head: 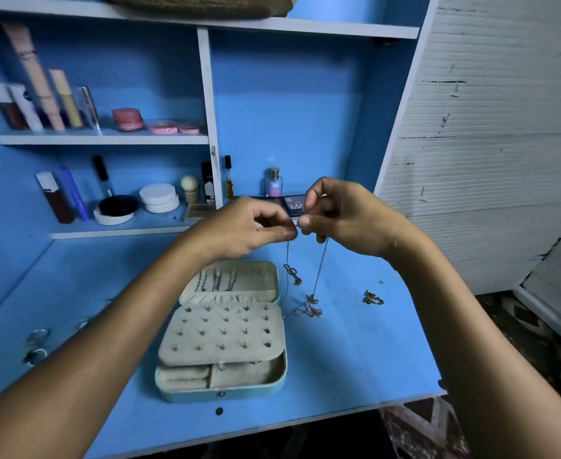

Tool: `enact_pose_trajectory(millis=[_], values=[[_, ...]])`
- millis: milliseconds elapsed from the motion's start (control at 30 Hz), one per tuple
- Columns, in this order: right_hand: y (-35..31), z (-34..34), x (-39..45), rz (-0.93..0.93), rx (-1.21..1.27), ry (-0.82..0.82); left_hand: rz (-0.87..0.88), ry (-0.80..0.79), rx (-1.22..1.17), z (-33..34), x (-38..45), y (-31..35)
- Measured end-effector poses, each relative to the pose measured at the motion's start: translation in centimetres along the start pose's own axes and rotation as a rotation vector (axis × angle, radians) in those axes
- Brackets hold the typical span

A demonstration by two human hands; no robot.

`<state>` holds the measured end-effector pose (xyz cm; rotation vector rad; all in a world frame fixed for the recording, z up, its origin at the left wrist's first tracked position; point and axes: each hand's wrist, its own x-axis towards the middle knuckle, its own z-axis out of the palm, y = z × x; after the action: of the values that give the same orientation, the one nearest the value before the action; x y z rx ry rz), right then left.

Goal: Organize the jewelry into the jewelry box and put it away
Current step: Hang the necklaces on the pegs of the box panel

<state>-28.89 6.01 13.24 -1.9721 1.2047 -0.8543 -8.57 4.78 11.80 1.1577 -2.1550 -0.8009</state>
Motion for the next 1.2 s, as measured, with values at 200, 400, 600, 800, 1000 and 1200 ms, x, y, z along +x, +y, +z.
enact_pose_trajectory(millis=[200, 400, 600, 800, 1000, 1200], values=[[0.5, 0.1, -0.1, 0.081, -0.093, 0.001, -0.002, 0.07, -0.076, -1.2, -0.3, -1.1], [0.1, 0.5, 0.6, 0.127, -0.151, 0.019, -0.064, 0.094, -0.192, -2.2, -0.9, -1.9], [-0.8, 1.7, 1.7, 0.07, -0.107, 0.074, -0.085, 0.194, -0.346, -3.2, -1.3, -1.5], [-2.4, 2.6, 2.9, -0.011, 0.178, 0.163, -0.103, 0.27, -0.187, -4.1, -1.8, -2.1], [-3.9, 3.0, 3.8, -0.024, 0.147, 0.157, -0.064, 0.31, -0.216, -4.7, -2.4, -2.6], [-3.7, 3.7, 4.0, -0.062, -0.017, 0.152, -0.031, 0.387, -0.237, -5.8, -2.5, -2.7]])
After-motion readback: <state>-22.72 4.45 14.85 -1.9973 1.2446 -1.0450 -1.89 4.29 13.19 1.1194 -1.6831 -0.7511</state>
